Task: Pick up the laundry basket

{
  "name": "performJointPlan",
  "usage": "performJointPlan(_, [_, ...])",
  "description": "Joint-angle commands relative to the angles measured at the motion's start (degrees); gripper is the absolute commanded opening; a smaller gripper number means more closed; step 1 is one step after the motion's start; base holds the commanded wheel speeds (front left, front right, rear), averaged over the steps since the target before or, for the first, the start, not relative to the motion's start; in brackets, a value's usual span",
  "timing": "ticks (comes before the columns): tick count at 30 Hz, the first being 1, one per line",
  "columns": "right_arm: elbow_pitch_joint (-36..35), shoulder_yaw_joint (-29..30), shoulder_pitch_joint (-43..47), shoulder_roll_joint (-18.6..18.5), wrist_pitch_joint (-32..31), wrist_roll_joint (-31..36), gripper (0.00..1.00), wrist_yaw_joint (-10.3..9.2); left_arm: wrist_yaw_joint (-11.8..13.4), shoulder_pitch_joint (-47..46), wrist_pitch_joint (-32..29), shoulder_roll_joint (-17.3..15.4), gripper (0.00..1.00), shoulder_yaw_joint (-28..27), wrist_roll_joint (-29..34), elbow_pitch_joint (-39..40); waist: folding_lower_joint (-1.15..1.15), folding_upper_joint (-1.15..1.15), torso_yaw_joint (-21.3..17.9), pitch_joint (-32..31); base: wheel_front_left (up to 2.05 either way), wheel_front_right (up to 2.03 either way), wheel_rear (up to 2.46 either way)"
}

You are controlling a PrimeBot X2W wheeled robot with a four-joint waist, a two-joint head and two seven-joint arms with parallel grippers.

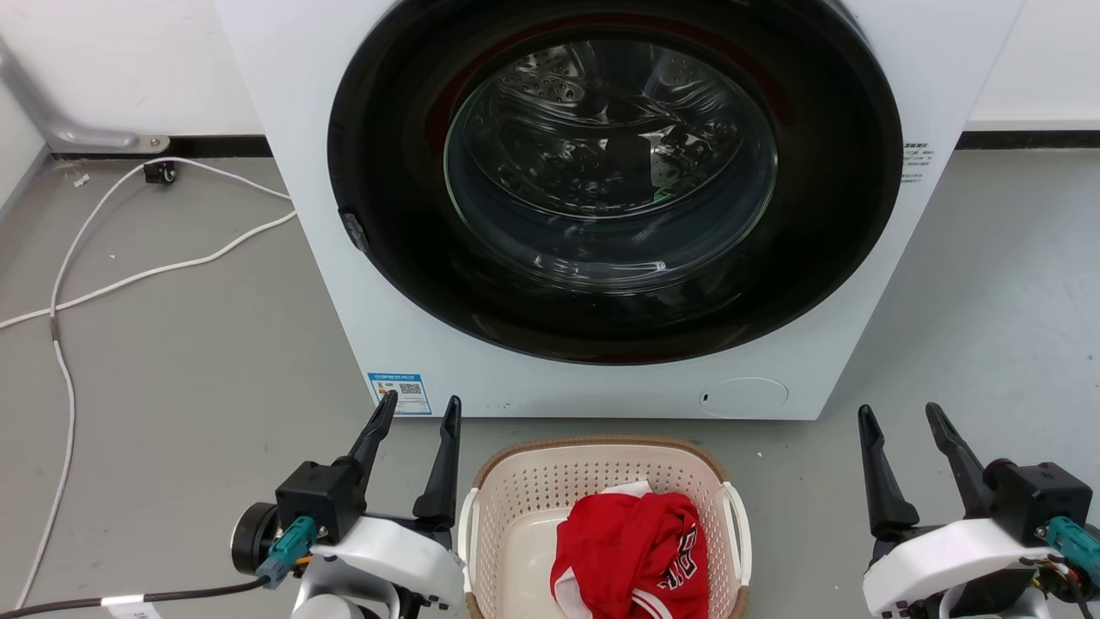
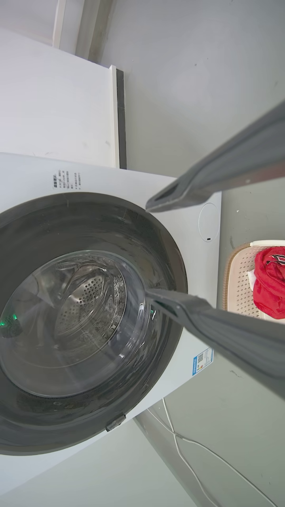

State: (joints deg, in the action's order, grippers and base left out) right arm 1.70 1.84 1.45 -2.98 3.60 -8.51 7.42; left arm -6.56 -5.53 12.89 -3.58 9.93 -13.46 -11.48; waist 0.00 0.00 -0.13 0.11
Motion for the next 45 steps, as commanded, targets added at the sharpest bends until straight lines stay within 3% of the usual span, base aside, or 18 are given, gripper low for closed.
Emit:
performJointPlan(1, [-0.42, -0.11, 0.37, 0.14, 0.58, 1.04, 1.00, 0.10, 0.04, -0.46, 0.54, -0.01, 1.00, 0.11, 1.16, 0.08, 0.00, 0.00, 0.00, -0.04, 0.00, 0.00, 0.00])
performJointPlan(20, [-0.11, -0.51, 0.63, 0.17, 2.57, 5.69, 1.00, 0.06, -0.37, -0.70, 2.36, 0.37, 1.00, 0.82, 6.83, -0.67, 0.00, 0.00, 0.26, -0.03, 0.00, 0.00, 0.00])
performJointPlan(37, [1.17, -0.15, 0.21, 0.17, 3.12, 3.43, 1.00, 0.06, -0.41, -0.66, 2.43, 0.57, 1.00, 0.34, 6.06, -1.62, 0.00, 0.00, 0.11, 0.04, 0.00, 0.00, 0.00])
performJointPlan(45, [3.06, 1.25, -2.31, 0.17, 3.29, 3.39, 1.00, 0.06, 0.25, -3.94, 2.31, 0.63, 1.00, 0.59, 6.43, -3.68, 0.00, 0.00, -0.40, 4.91, 0.00, 0.00, 0.00])
